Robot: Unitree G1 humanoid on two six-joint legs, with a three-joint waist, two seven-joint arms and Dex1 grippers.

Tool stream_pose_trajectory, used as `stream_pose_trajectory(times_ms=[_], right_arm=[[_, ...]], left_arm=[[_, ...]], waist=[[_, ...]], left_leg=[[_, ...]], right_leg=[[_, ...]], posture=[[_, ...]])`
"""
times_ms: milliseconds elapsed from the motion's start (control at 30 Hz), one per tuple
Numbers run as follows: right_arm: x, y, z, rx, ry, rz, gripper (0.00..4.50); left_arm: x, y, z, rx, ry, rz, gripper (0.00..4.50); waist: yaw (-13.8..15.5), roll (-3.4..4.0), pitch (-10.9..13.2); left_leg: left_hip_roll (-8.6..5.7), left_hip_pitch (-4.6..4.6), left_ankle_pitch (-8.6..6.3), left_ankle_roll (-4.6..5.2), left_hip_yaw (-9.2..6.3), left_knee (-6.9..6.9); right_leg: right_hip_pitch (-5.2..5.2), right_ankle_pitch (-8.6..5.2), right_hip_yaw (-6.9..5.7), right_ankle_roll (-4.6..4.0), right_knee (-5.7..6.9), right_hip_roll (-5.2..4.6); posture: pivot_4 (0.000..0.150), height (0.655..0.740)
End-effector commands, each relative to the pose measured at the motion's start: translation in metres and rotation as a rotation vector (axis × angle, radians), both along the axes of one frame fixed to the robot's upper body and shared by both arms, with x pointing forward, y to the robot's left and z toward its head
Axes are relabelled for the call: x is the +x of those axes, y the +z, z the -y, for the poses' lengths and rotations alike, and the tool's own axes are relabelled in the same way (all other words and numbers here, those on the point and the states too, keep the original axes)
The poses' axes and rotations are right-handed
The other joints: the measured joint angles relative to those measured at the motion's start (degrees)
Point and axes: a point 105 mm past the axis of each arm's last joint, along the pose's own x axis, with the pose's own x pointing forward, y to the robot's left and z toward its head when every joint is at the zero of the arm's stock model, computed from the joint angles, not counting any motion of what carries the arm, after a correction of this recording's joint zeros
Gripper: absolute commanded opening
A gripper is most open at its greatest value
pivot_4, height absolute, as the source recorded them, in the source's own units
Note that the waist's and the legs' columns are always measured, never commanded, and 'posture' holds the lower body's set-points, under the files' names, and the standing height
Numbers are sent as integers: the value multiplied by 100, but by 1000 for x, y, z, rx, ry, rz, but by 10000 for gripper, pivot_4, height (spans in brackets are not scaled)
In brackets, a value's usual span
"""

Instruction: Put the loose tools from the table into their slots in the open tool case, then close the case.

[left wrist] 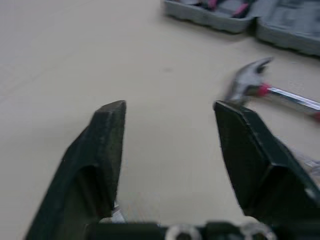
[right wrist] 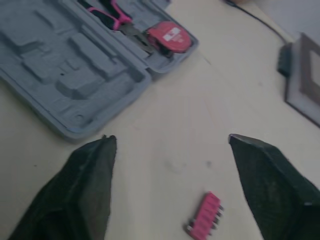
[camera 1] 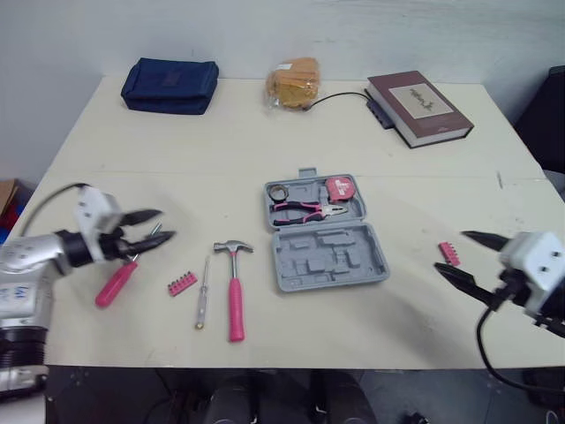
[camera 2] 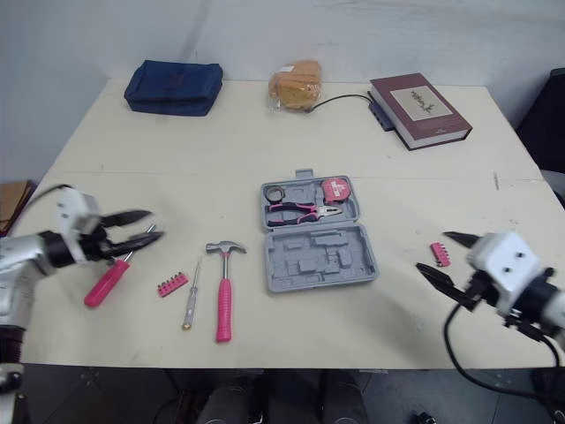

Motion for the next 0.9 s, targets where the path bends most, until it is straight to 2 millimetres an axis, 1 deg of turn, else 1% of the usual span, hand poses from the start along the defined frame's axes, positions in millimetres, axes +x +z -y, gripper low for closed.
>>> stream_pose_trajectory(times_ms=[33,67,100,133,167,200,333,433,533,633,733,900], right_arm=[[12,-1,-6,-32,10,-9,16699],[16,-3,-8,-35,10,-19,11100],[21,-5,-10,-42,18,-24,5342],[25,-6,-12,-48,22,-27,1241],[28,-9,-13,-57,25,-36,286],[30,-10,-13,-63,27,-42,286],[57,-15,-8,-127,-8,-32,286],[74,-18,0,-159,-40,-34,286],[89,-22,5,-182,-66,-36,286],[104,-27,4,-187,-70,-40,286],[115,-30,-1,-202,-56,-35,286],[133,-29,-11,-194,-39,-18,286]], left_arm=[[-5,2,33,28,-125,-5,9102],[-6,-2,41,47,-157,-9,3937],[-7,-8,52,65,-197,-23,14],[-8,-12,59,76,-224,-32,0],[-8,-14,65,87,-243,-30,0],[-7,-15,68,94,-253,-27,0],[8,-21,98,133,-276,-14,0],[17,-20,110,129,-265,-24,0],[24,-19,114,122,-234,-30,0],[29,-24,114,159,-199,-46,0],[36,-27,113,171,-156,-53,0],[43,-22,118,144,-120,-27,0]], waist=[[-3,-2,0],[-2,-2,0],[-1,-2,0],[-1,-2,0],[0,0,0],[3,2,-1],[7,1,-1],[9,2,-1],[-11,1,-1],[-41,2,-1],[-31,2,0],[-21,3,0]], left_leg=[[0,-4,0,4,1,8],[0,-2,0,5,1,11],[-1,1,1,7,1,13],[-2,1,1,6,0,13],[-2,8,1,5,-1,13],[-3,8,3,5,-1,11],[-2,1,5,1,-5,12],[-5,-4,10,9,-2,28],[-2,-11,10,10,-1,35],[3,-10,10,10,2,35],[9,-10,11,9,0,42],[7,-14,11,9,-1,53]], right_leg=[[0,3,1,5,-2,0],[2,4,3,7,-1,0],[3,5,4,8,-2,-2],[2,5,4,7,-7,-4],[3,4,4,6,-10,-6],[3,5,5,5,-8,-8],[-6,2,1,-2,6,-5],[-6,4,2,1,10,-7],[-5,5,1,2,19,-3],[-6,5,3,3,19,4],[-6,5,2,2,21,8],[-6,5,3,2,29,3]], posture=[[1500,7400],[1500,7400],[1500,7400],[1500,7400],[1500,7400],[1500,7400],[1500,7400],[1500,7400],[1500,7400],[1500,7400],[1500,7400],[1500,7400]])
